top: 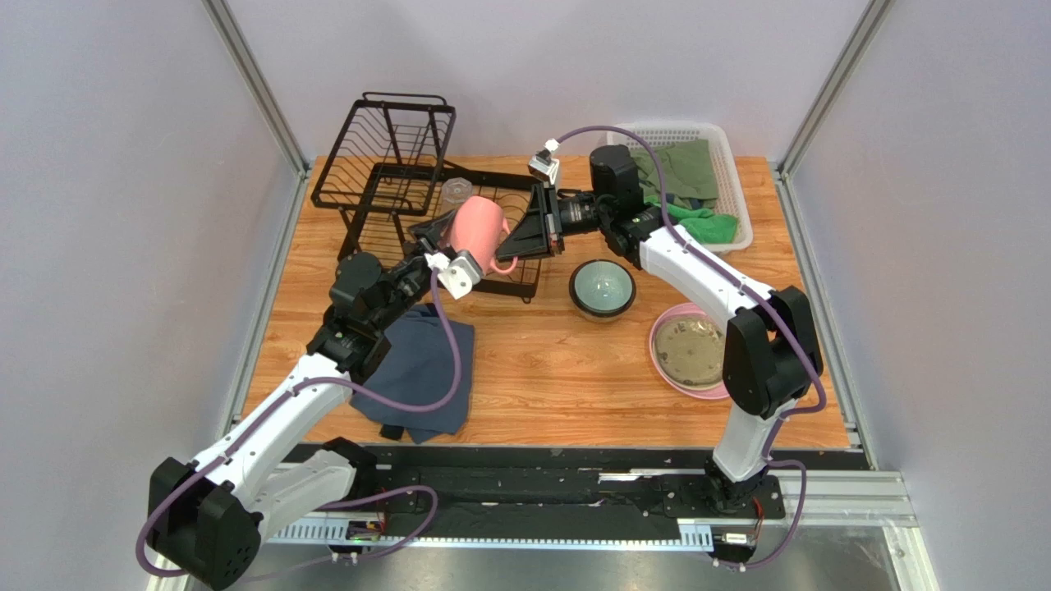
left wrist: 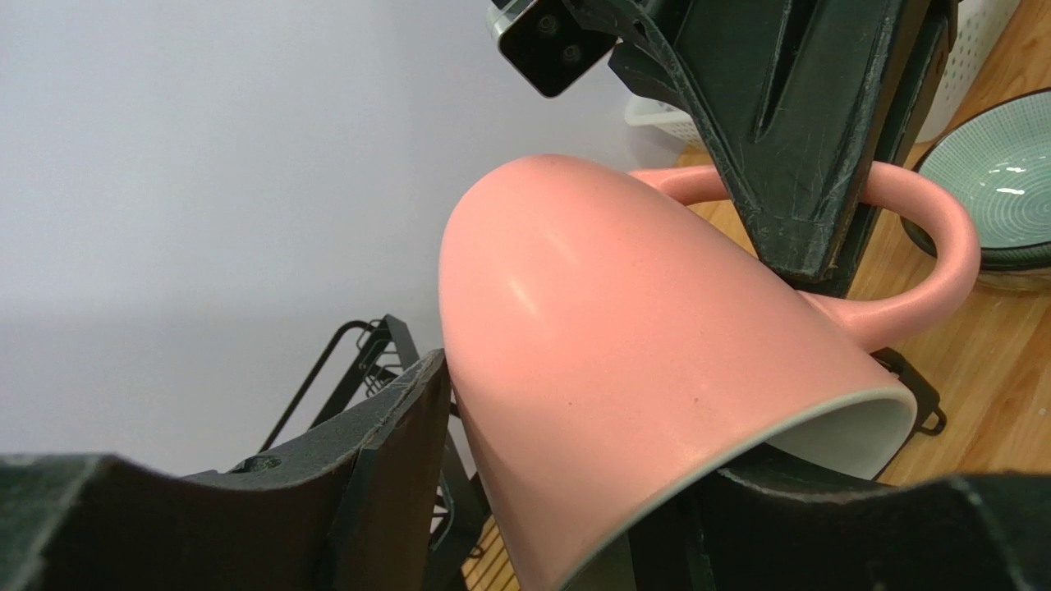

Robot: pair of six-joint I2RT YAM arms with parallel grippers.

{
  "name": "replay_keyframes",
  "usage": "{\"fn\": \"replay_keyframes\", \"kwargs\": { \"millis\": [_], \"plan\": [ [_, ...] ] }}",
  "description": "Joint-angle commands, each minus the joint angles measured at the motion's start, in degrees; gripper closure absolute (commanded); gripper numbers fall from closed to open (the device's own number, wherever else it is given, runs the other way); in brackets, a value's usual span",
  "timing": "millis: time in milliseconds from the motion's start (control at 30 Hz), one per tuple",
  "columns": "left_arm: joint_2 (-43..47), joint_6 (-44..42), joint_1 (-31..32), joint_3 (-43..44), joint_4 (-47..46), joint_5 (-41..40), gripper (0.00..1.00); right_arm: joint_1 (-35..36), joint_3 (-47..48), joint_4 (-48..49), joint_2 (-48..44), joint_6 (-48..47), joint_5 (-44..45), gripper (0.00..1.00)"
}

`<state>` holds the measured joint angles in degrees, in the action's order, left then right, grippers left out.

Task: Unload the mixed dishes from the dish rack
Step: Pick up the cup from the dish rack.

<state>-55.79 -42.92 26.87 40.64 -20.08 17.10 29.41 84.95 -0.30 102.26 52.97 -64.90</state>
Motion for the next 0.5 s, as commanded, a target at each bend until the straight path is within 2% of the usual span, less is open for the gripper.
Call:
{"fn": "replay_keyframes", "kwargs": {
  "millis": [0,333,433,467],
  "plan": [
    [2.09,0.64,0.20,-1.09,-2.25,0.04,0.41,0.21,0.83,4.16,-3.29,-0.50,-2.60,1.00],
    [4.55,1.17,0.20,-2.32,-0.76,0.21,0.42,0.21,2.06,2.14,-1.80,-2.52,-2.33,1.00],
    [4.90,1.26,0.20,-2.50,-0.75,0.21,0.49,0.21,2.42,1.88,-1.71,-2.78,-2.25,1.00],
    [4.99,1.43,0.20,-2.50,-0.67,0.21,0.58,0.30,2.42,1.79,-1.62,-2.87,-2.24,1.00]
  ]
}}
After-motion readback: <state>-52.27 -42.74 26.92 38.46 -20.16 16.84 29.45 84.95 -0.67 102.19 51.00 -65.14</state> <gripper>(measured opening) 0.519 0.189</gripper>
